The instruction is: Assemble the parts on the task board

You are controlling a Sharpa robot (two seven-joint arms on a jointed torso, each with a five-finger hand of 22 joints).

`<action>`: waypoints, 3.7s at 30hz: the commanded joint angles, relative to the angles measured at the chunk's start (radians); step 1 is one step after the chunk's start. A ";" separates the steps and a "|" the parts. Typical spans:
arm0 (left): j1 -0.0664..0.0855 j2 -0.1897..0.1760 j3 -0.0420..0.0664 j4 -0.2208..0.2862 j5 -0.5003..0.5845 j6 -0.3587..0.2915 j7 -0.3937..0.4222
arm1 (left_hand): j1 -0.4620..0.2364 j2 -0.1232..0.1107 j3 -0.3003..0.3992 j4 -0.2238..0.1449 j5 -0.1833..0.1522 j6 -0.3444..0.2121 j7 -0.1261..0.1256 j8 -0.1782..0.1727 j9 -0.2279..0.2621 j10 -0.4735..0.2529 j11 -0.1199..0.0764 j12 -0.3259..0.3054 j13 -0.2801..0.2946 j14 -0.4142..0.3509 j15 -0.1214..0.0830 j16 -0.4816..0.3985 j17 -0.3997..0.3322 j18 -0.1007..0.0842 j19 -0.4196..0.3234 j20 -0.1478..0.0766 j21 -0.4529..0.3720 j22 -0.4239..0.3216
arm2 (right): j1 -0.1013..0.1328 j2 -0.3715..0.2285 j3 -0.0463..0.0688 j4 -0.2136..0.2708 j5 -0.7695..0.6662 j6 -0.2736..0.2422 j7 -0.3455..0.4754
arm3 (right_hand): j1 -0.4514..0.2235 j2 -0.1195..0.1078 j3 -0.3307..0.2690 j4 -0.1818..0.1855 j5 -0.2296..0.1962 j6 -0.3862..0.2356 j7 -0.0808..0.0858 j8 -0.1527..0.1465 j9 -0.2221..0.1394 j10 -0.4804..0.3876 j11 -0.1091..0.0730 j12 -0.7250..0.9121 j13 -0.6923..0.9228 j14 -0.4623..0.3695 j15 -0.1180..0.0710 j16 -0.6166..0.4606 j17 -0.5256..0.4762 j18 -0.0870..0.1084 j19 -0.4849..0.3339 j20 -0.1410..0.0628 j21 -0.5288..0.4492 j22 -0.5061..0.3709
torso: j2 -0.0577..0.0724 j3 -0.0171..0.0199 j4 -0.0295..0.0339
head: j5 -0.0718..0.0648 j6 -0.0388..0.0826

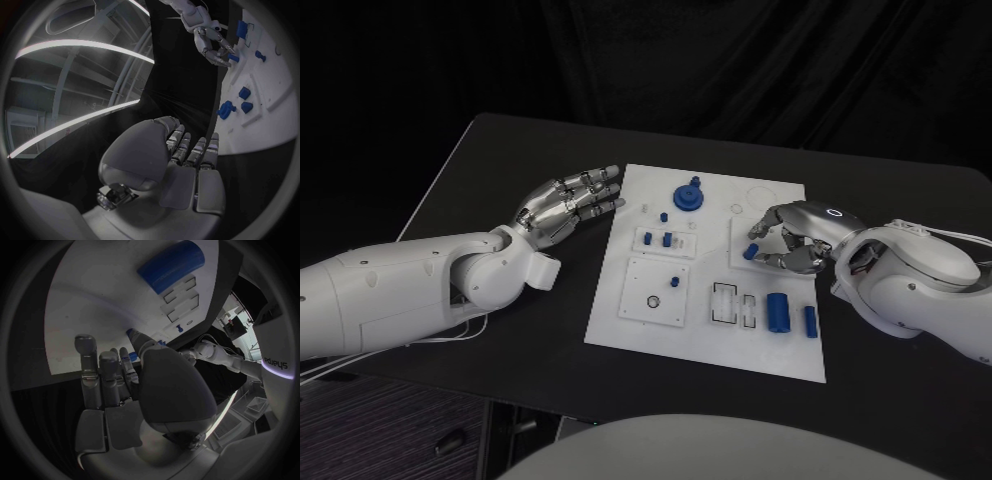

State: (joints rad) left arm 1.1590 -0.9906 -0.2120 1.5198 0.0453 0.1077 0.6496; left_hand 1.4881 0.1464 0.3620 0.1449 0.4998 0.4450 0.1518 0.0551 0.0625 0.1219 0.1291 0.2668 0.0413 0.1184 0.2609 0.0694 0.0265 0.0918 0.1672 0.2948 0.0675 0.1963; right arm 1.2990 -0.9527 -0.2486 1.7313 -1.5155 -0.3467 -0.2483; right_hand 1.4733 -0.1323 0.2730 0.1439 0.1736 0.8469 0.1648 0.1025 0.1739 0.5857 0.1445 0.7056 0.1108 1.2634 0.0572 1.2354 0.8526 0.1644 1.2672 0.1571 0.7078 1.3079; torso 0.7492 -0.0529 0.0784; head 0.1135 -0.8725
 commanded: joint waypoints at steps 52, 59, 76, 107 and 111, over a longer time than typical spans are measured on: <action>-0.002 0.008 0.001 -0.003 0.004 0.013 -0.004 | 0.003 -0.011 0.015 0.000 0.008 0.023 0.006 0.007 0.004 0.010 0.017 0.017 0.003 0.006 0.005 0.005 0.002 -0.022 0.009 0.000 0.005 -0.003 | 0.054 -0.017 0.001 0.115 -0.019 -0.068 0.023 | -0.002 0.008 0.124 -0.072 0.038 0.215 -0.045 0.131 0.113 0.405 -0.084 -0.128 -0.037 0.091 -0.072 0.026 0.050 -0.035 0.082 -0.067 0.143 0.091 | 0.000 -0.0030 -0.0001 | 0.022 0.000; -0.002 0.009 0.001 -0.003 0.004 0.015 -0.005 | 0.003 -0.011 0.016 0.000 0.008 0.023 0.007 0.007 0.004 0.011 0.018 0.017 0.003 0.006 0.005 0.006 0.002 -0.022 0.008 0.000 0.005 -0.004 | 0.049 0.041 0.001 0.151 -0.044 -0.010 0.043 | -0.013 0.010 0.118 -0.070 0.029 0.220 -0.051 0.137 0.135 0.421 -0.089 -0.156 -0.038 0.152 -0.077 0.094 0.178 -0.056 0.131 -0.072 0.269 0.121 | 0.000 -0.0031 0.0027 | 0.030 0.000; -0.002 0.016 0.001 -0.005 0.004 0.018 -0.005 | 0.003 -0.012 0.017 0.000 0.009 0.024 0.008 0.007 0.004 0.012 0.020 0.017 0.003 0.006 0.005 0.006 0.002 -0.023 0.008 0.000 0.004 -0.005 | 0.008 0.241 0.002 0.095 -0.119 0.001 0.132 | -0.015 0.013 0.118 -0.073 0.024 0.219 -0.053 0.138 0.152 0.434 -0.091 -0.179 -0.037 0.174 -0.079 0.118 0.221 -0.063 0.153 -0.075 0.318 0.131 | 0.002 -0.0013 0.0027 | 0.044 0.000; -0.002 0.026 0.001 -0.013 0.004 0.027 -0.013 | 0.003 -0.012 0.018 0.000 0.009 0.023 0.009 0.007 0.004 0.012 0.020 0.017 0.002 0.005 0.005 0.006 0.002 -0.023 0.008 -0.001 0.004 -0.004 | -0.048 0.296 0.002 0.047 -0.129 0.076 0.110 | -0.006 0.015 0.121 -0.083 0.028 0.218 -0.051 0.136 0.158 0.439 -0.091 -0.190 -0.036 0.174 -0.079 0.117 0.220 -0.063 0.154 -0.076 0.320 0.131 | 0.001 -0.0017 0.0006 | 0.047 0.000; -0.002 0.025 0.001 -0.012 0.004 0.027 -0.014 | 0.003 -0.012 0.018 0.000 0.009 0.023 0.009 0.007 0.004 0.012 0.020 0.017 0.002 0.005 0.005 0.006 0.002 -0.023 0.008 -0.001 0.004 -0.004 | -0.053 0.297 0.002 0.044 -0.129 0.078 0.110 | -0.006 0.016 0.121 -0.083 0.028 0.218 -0.051 0.136 0.159 0.440 -0.091 -0.190 -0.036 0.175 -0.079 0.118 0.221 -0.063 0.154 -0.076 0.321 0.131 | 0.002 -0.0022 0.0002 | 0.048 0.000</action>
State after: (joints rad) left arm 1.1585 -0.9662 -0.2121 1.5055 0.0458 0.1201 0.6282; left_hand 1.4920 0.1425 0.3730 0.1448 0.5036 0.4630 0.1589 0.0590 0.0646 0.1344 0.1417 0.2777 0.0423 0.1219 0.2644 0.0693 0.0268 0.0762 0.1670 0.2948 0.0675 0.1934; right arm 1.2492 -0.6565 -0.2475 1.7754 -1.6360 -0.2826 -0.1269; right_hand 1.4630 -0.1215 0.3932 0.0673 0.2034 1.0595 0.1128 0.2344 0.2609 1.0200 0.0516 0.5195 0.0739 1.4319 -0.0241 1.3493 1.0738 0.1166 1.4151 0.0804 1.0230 1.3077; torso 0.7504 -0.0549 0.0791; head 0.1607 -0.8725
